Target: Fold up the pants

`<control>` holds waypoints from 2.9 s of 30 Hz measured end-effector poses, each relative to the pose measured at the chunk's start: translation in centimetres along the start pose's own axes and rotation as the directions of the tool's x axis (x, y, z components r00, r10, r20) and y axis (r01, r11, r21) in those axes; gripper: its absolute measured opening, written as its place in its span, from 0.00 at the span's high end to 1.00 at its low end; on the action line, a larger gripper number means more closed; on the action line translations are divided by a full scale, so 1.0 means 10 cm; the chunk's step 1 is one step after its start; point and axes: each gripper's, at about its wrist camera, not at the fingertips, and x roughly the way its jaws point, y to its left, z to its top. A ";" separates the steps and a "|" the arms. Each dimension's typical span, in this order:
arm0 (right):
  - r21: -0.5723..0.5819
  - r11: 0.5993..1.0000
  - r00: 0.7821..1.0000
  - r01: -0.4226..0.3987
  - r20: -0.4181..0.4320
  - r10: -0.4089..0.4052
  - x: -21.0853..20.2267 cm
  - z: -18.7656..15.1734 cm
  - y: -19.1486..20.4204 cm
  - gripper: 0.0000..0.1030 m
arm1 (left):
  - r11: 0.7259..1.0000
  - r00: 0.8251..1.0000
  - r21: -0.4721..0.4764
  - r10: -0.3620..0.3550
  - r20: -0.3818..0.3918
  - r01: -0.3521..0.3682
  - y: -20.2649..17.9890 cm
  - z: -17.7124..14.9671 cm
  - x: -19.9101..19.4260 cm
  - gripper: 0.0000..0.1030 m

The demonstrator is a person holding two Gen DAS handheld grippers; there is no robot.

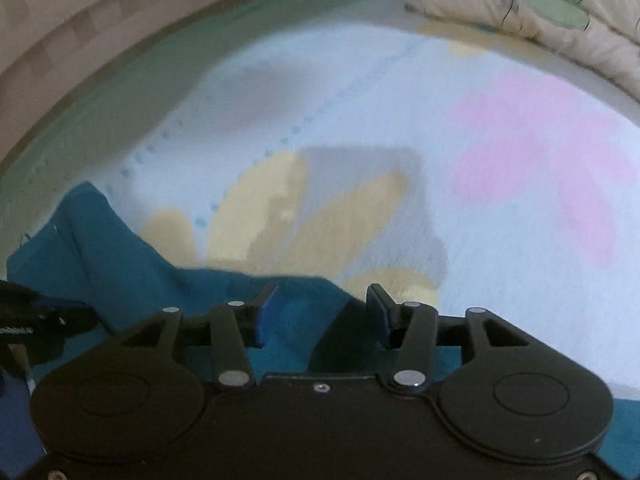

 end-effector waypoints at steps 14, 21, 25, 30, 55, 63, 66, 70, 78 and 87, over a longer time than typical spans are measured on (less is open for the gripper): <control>-0.039 0.998 0.990 0.055 0.134 -0.050 -0.34 -0.14 0.05 0.61 | 0.992 0.996 -0.106 -0.065 0.059 0.071 0.11 -0.04 0.01 0.86; -0.074 0.997 0.999 -0.034 -0.020 0.033 0.02 0.09 -0.13 0.43 | 0.999 0.995 0.017 0.031 0.094 -0.033 -0.13 -0.06 0.01 0.86; -0.117 0.992 0.998 -0.055 0.000 0.055 -0.02 -0.01 -0.04 0.72 | 0.999 0.995 0.015 0.030 0.097 -0.031 -0.11 -0.06 0.00 0.86; -0.156 0.986 0.994 -0.058 0.081 0.071 -0.32 -0.17 0.05 0.91 | 0.998 0.994 0.031 0.043 0.099 -0.046 -0.14 -0.06 0.01 0.86; 0.112 0.992 0.992 0.060 0.102 -0.071 -0.13 0.30 -0.38 0.72 | 0.995 0.992 0.060 0.067 0.111 -0.074 -0.19 -0.09 -0.03 0.86; 0.273 0.960 0.997 0.069 0.016 -0.077 -0.68 -0.25 -0.43 0.72 | 0.987 0.988 0.108 0.103 0.117 -0.116 -0.29 -0.12 -0.06 0.86; 0.309 0.944 0.993 0.116 -0.040 -0.109 -0.74 -0.61 -0.37 0.71 | 0.983 0.986 0.129 0.117 0.116 -0.132 -0.33 -0.13 -0.06 0.86; 0.365 0.916 0.984 0.169 -0.120 -0.134 -0.77 -1.02 -0.28 0.71 | 0.982 0.987 0.133 0.119 0.111 -0.133 -0.32 -0.13 -0.06 0.86; 0.384 0.906 0.983 0.178 -0.101 -0.150 -1.04 -1.24 -0.22 0.72 | 0.974 0.984 0.166 0.139 0.110 -0.156 -0.37 -0.14 -0.08 0.86; 0.435 0.847 0.952 0.305 -0.110 -0.286 -1.61 -1.18 -1.00 0.71 | 0.949 0.978 0.275 0.111 0.174 -0.157 -0.80 -0.21 -0.32 0.86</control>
